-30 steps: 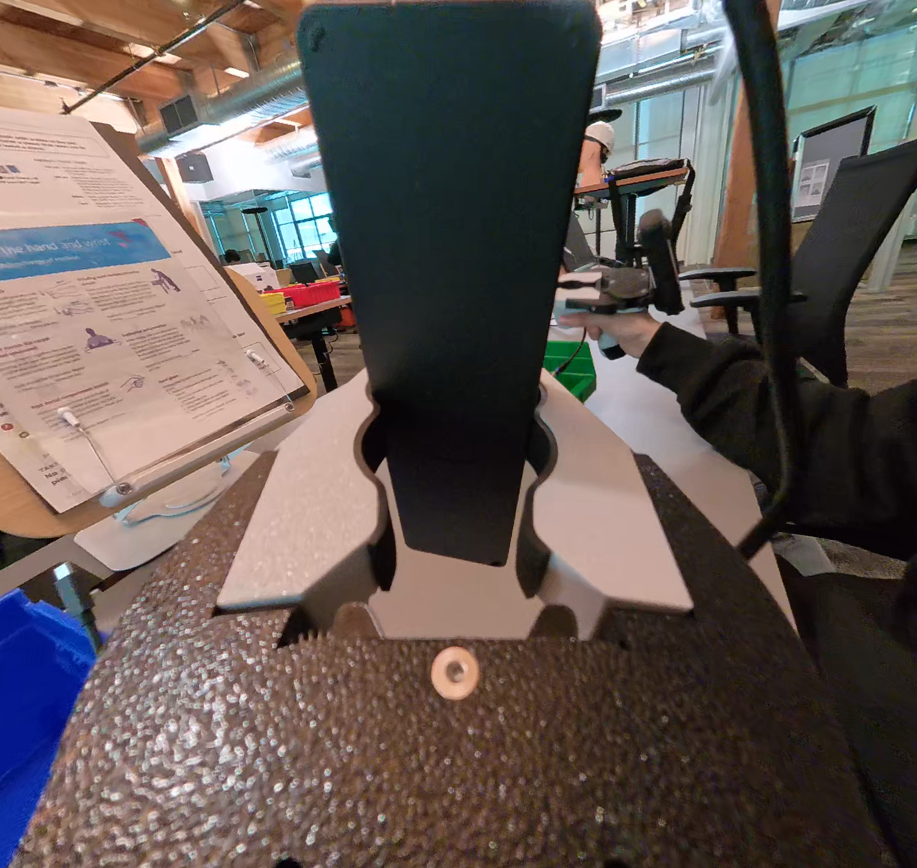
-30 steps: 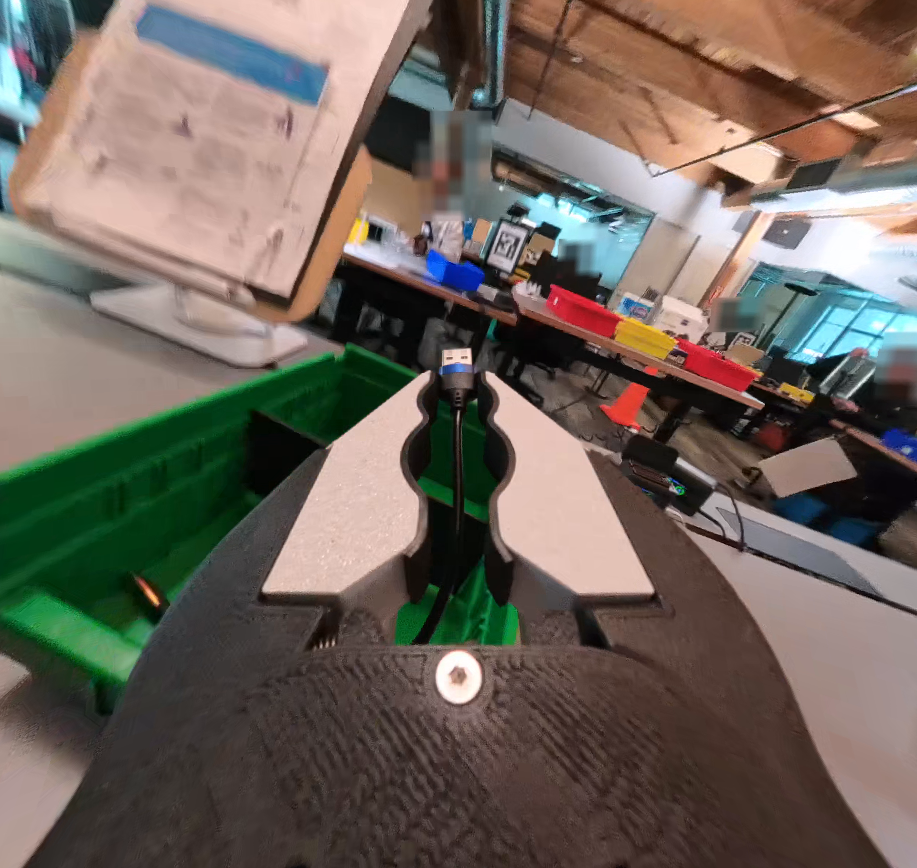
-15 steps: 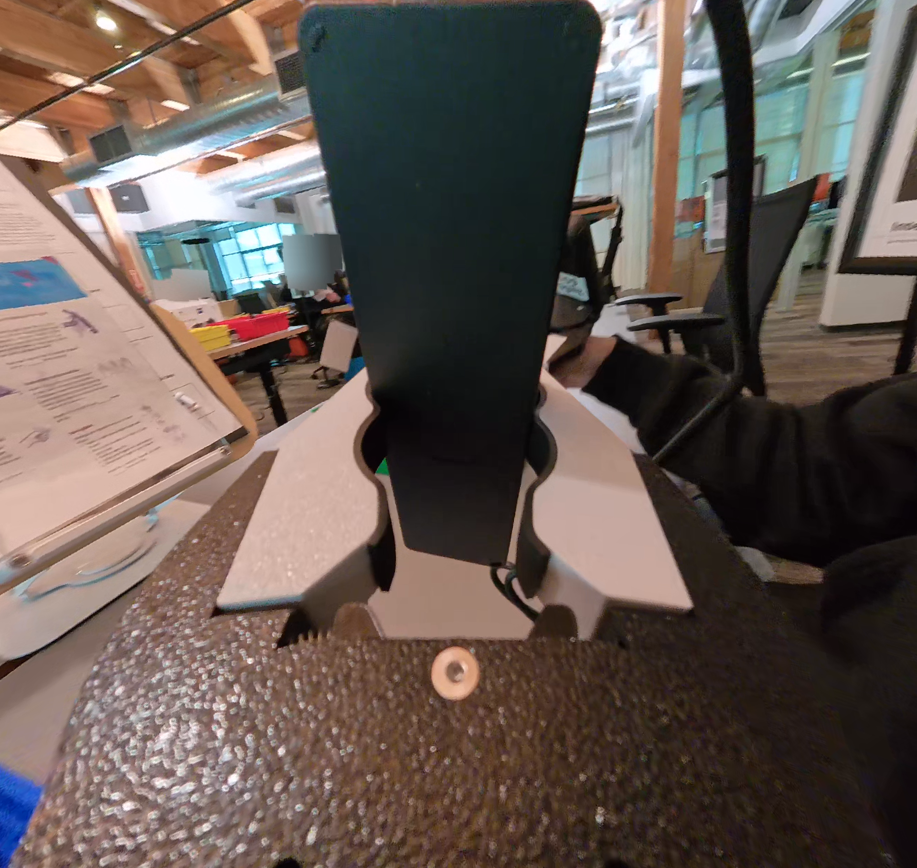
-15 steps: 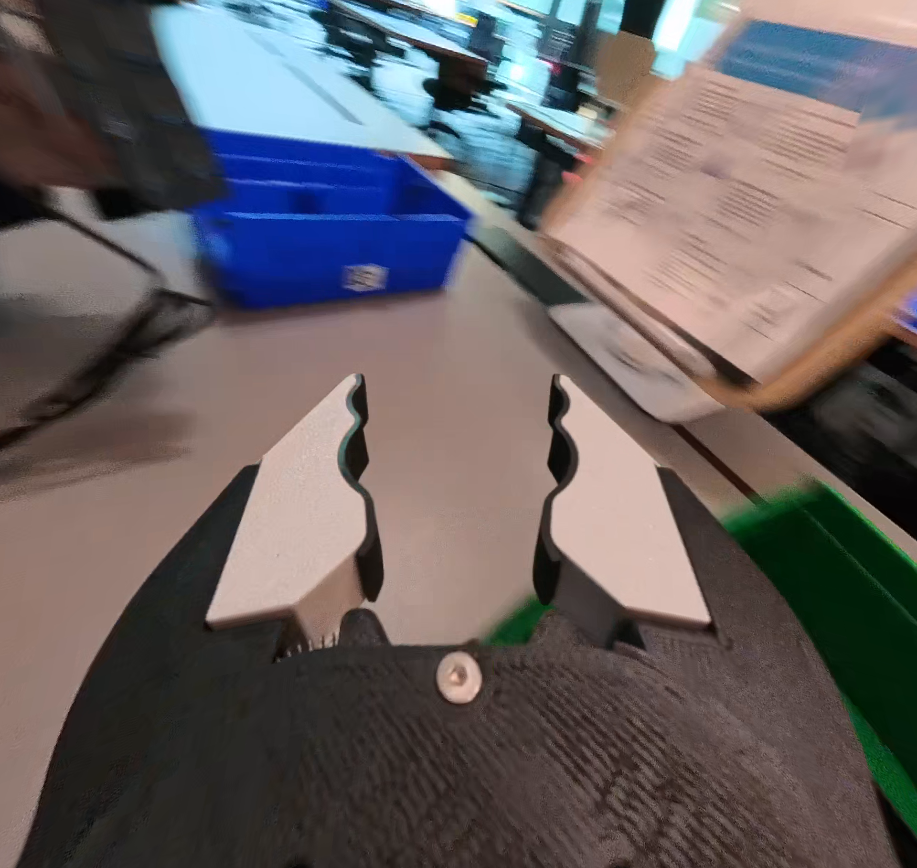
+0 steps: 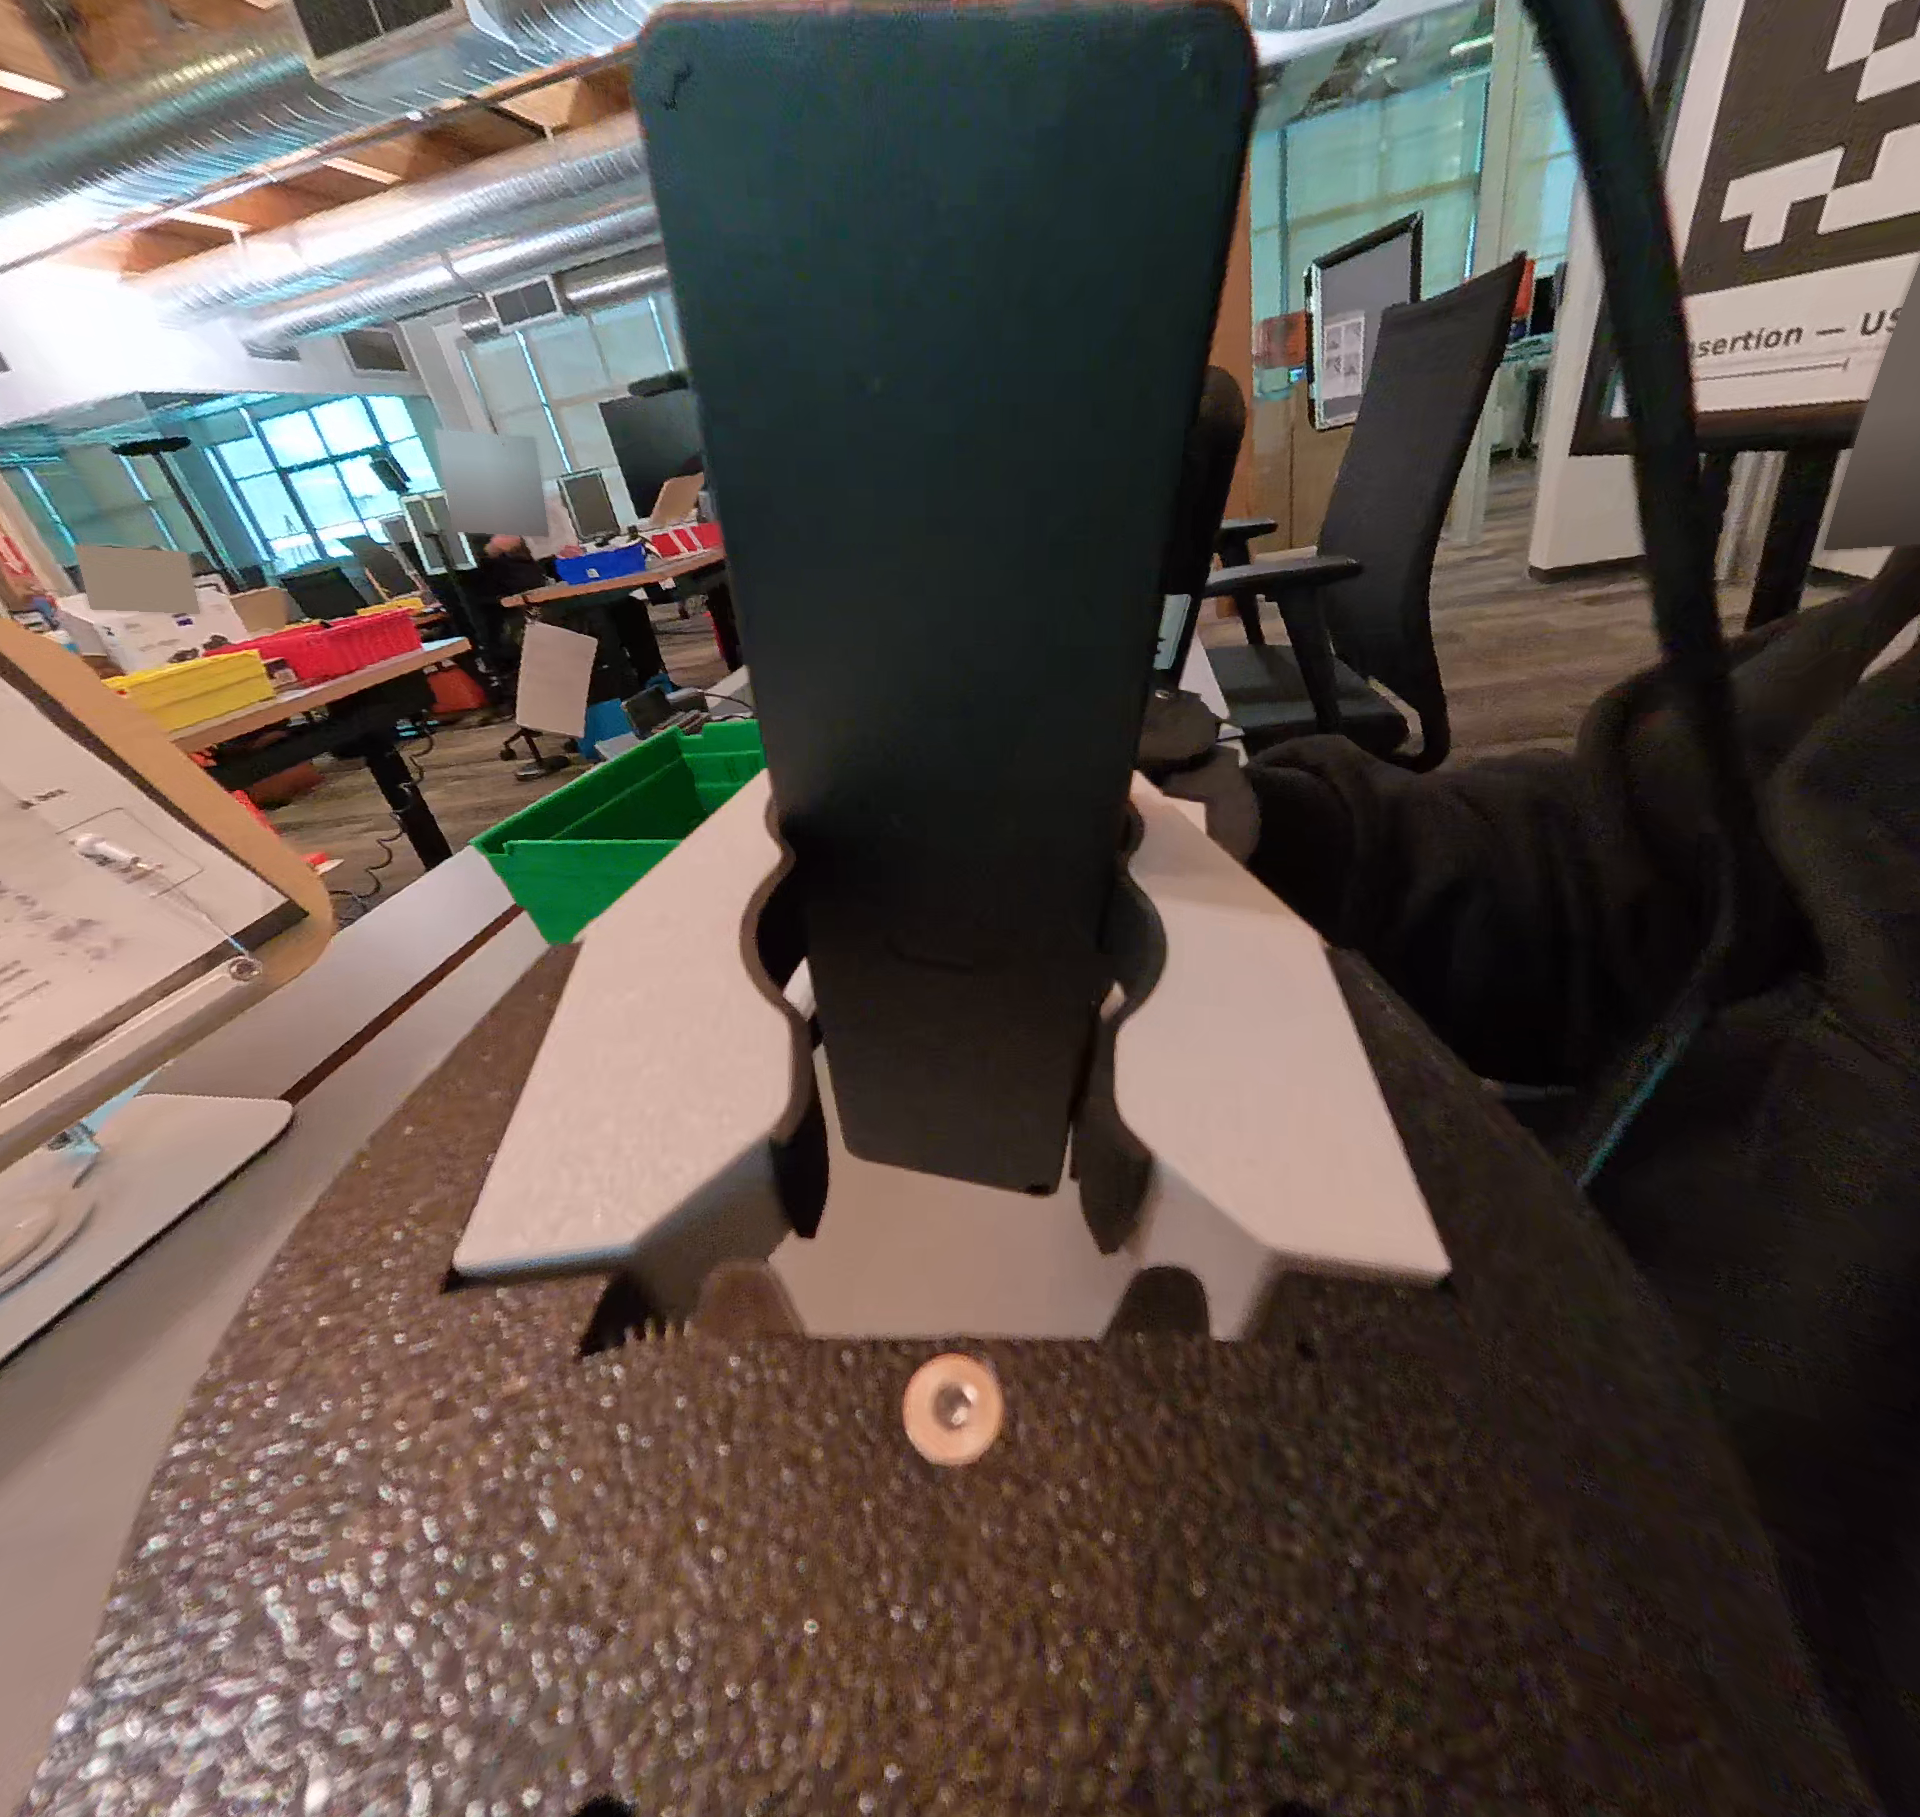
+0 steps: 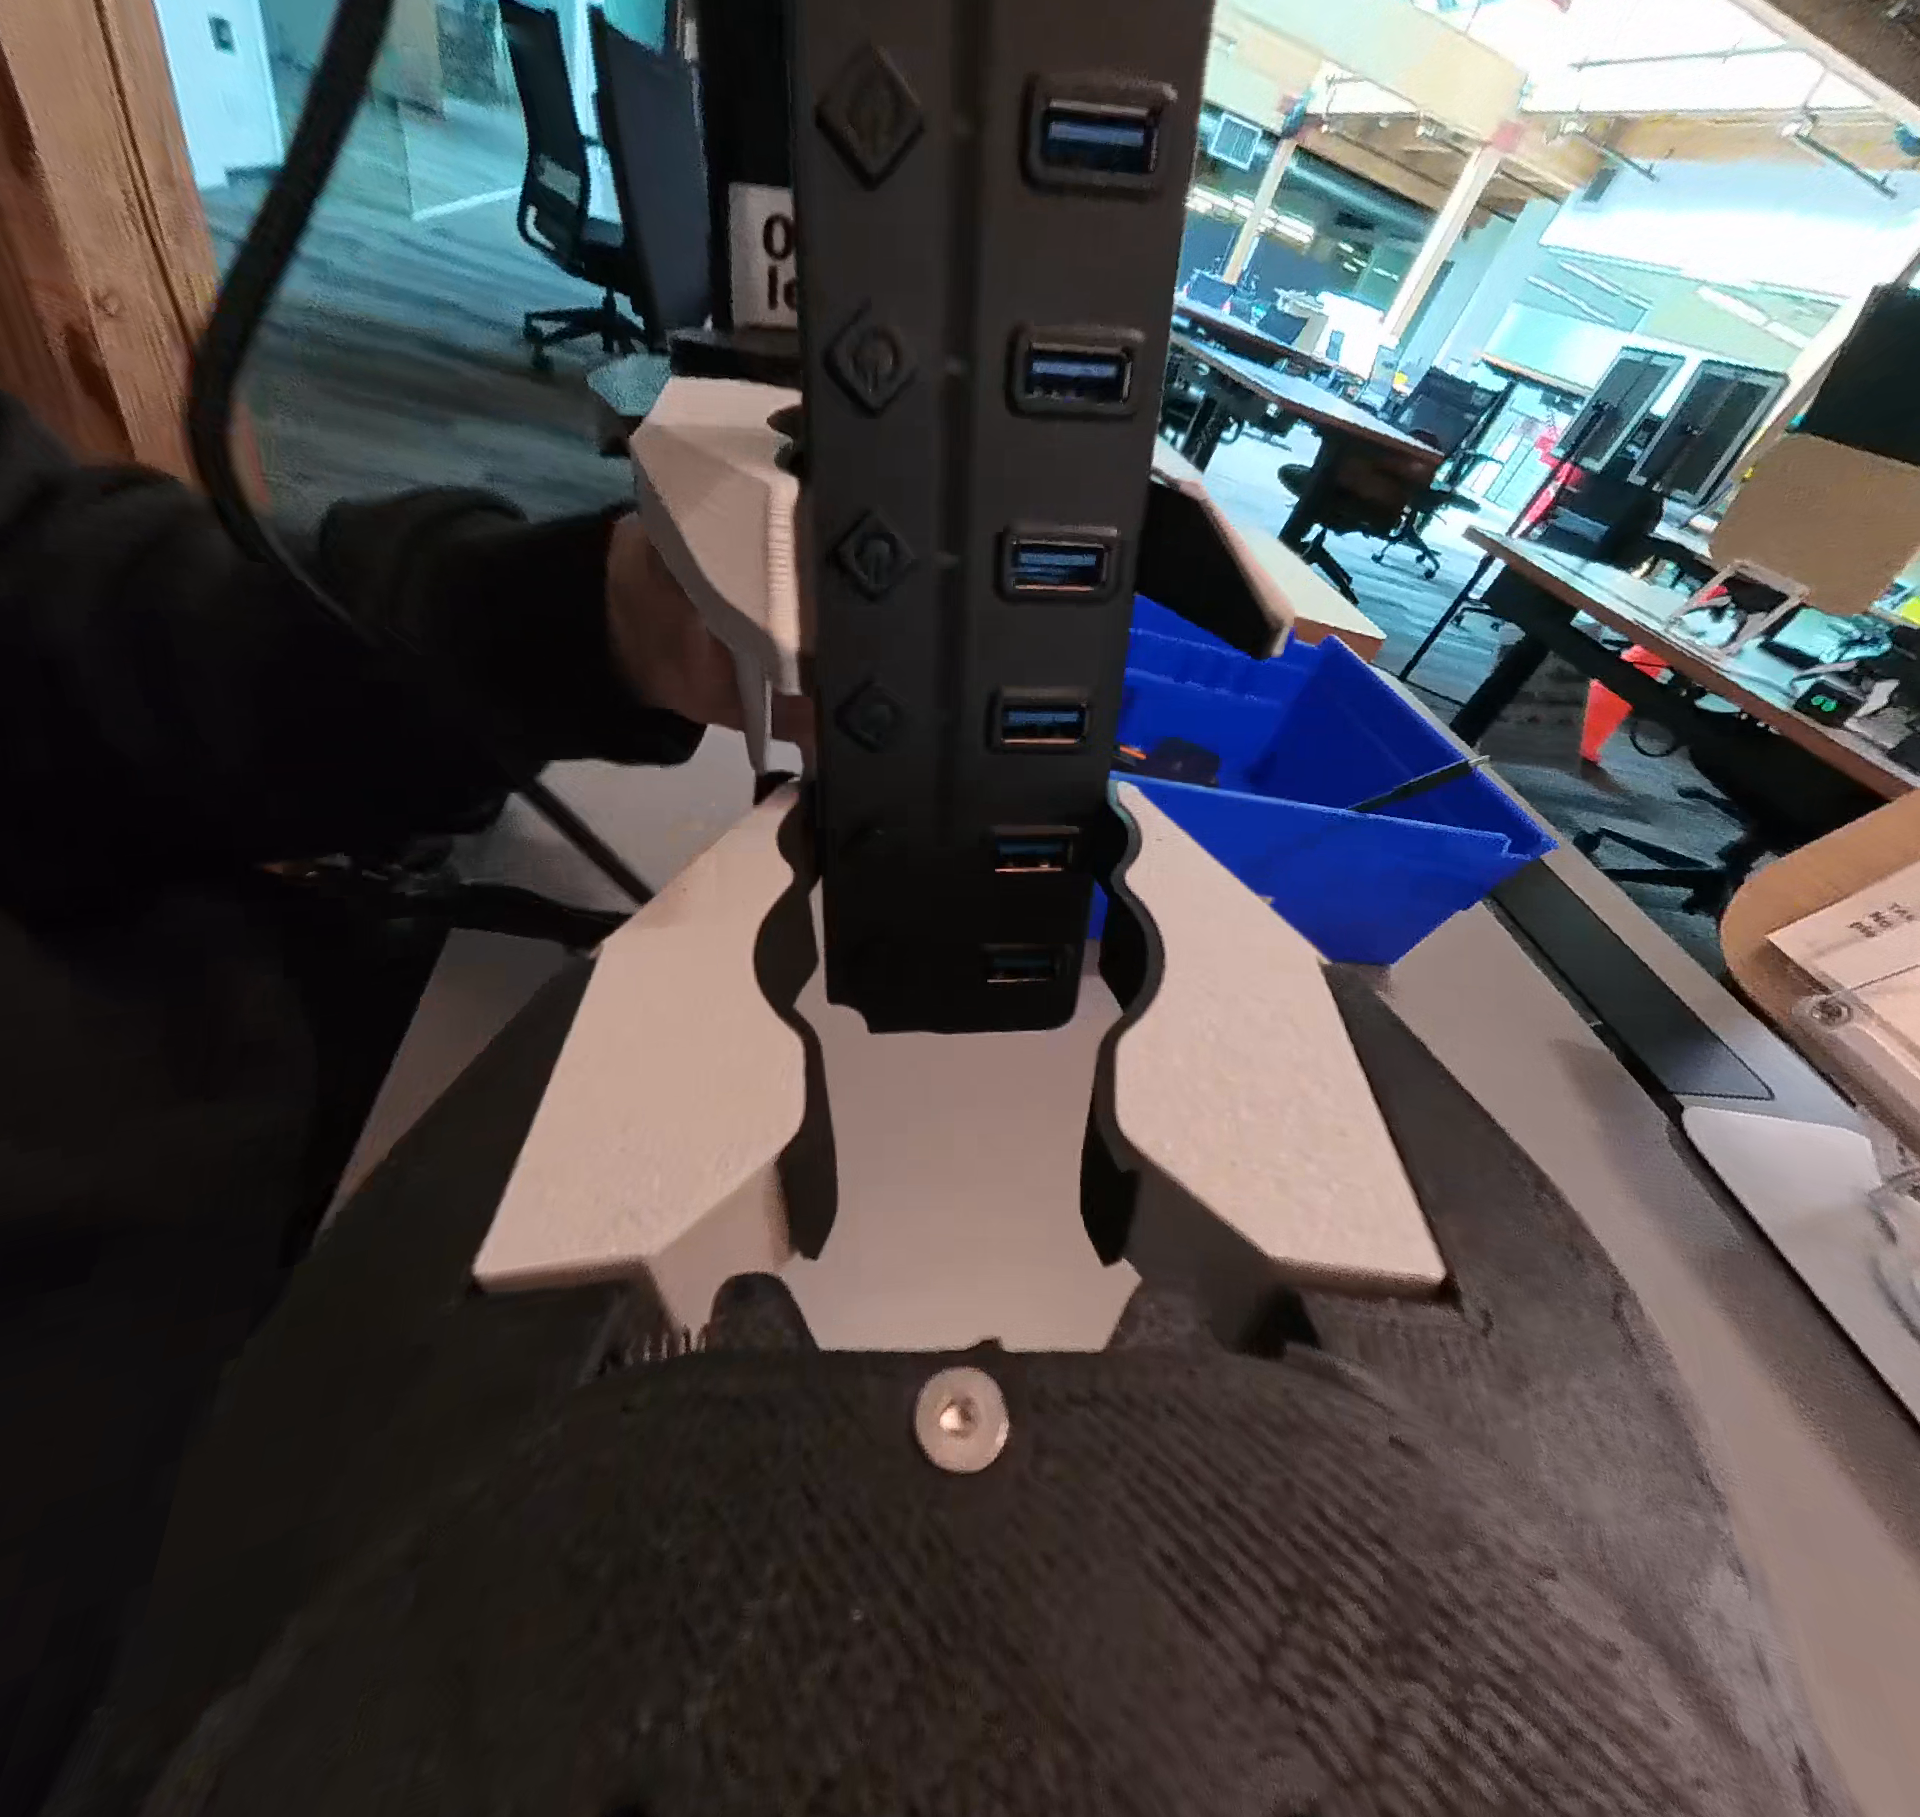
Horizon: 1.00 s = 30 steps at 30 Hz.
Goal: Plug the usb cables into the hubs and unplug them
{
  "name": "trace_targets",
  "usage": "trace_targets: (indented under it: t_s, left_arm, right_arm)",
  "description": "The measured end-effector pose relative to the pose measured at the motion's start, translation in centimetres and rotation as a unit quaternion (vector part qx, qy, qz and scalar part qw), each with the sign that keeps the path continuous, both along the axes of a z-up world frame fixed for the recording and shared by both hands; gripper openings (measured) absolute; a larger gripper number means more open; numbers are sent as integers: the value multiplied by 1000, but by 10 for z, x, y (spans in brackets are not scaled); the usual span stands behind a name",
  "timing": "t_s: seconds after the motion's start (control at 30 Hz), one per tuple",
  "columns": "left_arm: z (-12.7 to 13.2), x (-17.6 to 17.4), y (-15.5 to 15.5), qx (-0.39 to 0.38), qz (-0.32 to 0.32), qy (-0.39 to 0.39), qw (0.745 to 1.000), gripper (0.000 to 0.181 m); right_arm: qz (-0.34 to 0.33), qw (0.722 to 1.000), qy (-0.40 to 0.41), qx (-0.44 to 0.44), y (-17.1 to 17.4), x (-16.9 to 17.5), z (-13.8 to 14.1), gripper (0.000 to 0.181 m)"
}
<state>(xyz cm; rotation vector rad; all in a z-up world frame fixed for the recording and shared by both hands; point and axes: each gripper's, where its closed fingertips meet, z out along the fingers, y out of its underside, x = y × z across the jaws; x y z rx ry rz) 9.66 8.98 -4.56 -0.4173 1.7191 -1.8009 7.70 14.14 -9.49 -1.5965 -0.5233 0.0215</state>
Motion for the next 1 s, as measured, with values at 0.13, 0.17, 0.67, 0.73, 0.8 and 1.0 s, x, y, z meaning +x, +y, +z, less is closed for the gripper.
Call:
trace_targets:
  t_s: [0.13,0.17,0.67,0.73,0.8,1.0]
  left_arm:
    - [-2,3,-1,24,23,13,999,55]
    - [-2,4,0,26,34,19,999,54]
    - [33,5,90,-52,198,-18,979,83]
    - [28,9,97,-62,201,-6,978,81]
    - [22,12,102,-68,202,6,977,81]
    - [13,20,104,-81,197,26,977,78]
  right_arm:
    - [19,1000,11,2,0,0,-2,52]
    - [25,999,22,6,0,0,0,52]
    - [-365,926,-79,49,-119,230,147,51]
    - [-414,903,-114,31,-145,269,169,52]
    - [-447,888,-105,42,-169,299,192,51]
    - [-488,867,-65,75,-215,338,223,0]
